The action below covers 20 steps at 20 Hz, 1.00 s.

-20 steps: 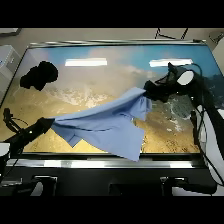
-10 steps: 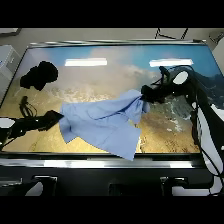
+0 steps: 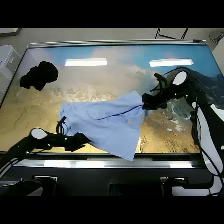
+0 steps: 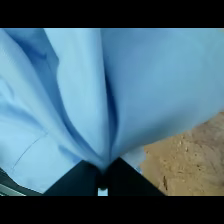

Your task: Fold the clothes and pants, and hang the long-sleeved shirts on hangers.

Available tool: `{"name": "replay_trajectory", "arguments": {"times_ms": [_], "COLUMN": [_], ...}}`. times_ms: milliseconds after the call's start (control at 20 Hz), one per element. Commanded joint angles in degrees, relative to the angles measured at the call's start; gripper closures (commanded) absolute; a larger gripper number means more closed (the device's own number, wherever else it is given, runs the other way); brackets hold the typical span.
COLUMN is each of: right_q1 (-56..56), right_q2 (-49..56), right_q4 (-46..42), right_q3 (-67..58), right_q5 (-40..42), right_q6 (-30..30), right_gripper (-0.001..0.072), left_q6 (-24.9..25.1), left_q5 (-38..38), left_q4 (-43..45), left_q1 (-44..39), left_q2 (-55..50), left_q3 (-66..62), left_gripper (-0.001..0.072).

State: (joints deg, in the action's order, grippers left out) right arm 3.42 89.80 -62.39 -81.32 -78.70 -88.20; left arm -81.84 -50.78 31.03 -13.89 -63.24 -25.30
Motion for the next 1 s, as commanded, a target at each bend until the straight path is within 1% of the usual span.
{"name": "replay_trajectory", "arguments": {"times_ms": [0,100,200,250,300,350,400,450,500,550,600,700,750,850,950], "right_q1": [0.07,0.07,0.07,0.07,0.07,0.07,0.07,0.04,0.04,0.04,-0.07,-0.07,-0.07,-0.07,-0.07], "right_q2": [0.02,0.02,0.02,0.02,0.02,0.02,0.02,-0.02,-0.20,-0.81,-2.12,-5.60,-7.67,-12.61,-18.29], "right_q4": [-0.20,-0.22,-0.22,-0.24,-0.22,-0.20,-0.04,-0.02,-0.02,-0.04,-0.09,-1.90,-3.08,-5.97,-7.80], "right_q3": [-0.07,-0.07,-0.07,-0.07,-0.07,-0.07,-0.07,-0.09,-0.11,-0.15,-0.17,-2.16,-4.94,-12.92,-20.57], "right_q5": [-1.44,-2.47,-3.30,-3.30,-3.30,-3.32,-3.65,-4.15,-5.31,-5.90,-5.86,-5.18,-5.14,-2.80,1.90], "right_q6": [-0.11,-0.07,-0.07,-0.07,-0.07,-0.09,-0.07,-0.07,0.00,0.81,3.19,8.26,9.25,9.40,9.38], "right_gripper": [0.0666,0.0666,0.0666,0.0666,0.0666,0.0666,0.0666,0.0667,0.0667,0.0667,0.0667,0.0667,0.0667,0.0667,0.0667], "left_q6": [-3.17,-4.35,-4.33,-4.33,-4.33,-4.33,-4.20,-2.54,1.25,6.27,8.90,9.44,9.49,9.49,9.86], "left_q5": [17.20,19.82,21.31,23.58,26.56,29.59,31.08,31.45,31.21,30.69,29.97,28.44,27.82,27.19,27.23], "left_q4": [-9.46,-10.91,-13.99,-16.63,-18.45,-19.82,-20.11,-20.09,-20.06,-19.87,-18.69,-12.31,-9.31,-6.14,-6.10], "left_q1": [-12.57,-16.41,-18.78,-20.09,-21.38,-22.51,-23.06,-23.02,-22.36,-21.05,-18.91,-11.58,-7.15,0.74,6.49], "left_q2": [-3.08,-6.29,-8.48,-8.83,-8.83,-8.83,-8.76,-8.41,-7.58,-5.79,-3.37,2.95,6.47,12.74,17.97], "left_q3": [1.73,1.70,1.49,1.36,1.16,0.81,0.20,-0.98,-2.51,-4.52,-6.73,-13.18,-17.62,-27.85,-38.71], "left_gripper": [0.0211,0.0211,0.0212,0.0254,0.0369,0.0537,0.0683,0.0680,0.0680,0.0681,0.0682,0.0682,0.0682,0.0682,0.0680]}}
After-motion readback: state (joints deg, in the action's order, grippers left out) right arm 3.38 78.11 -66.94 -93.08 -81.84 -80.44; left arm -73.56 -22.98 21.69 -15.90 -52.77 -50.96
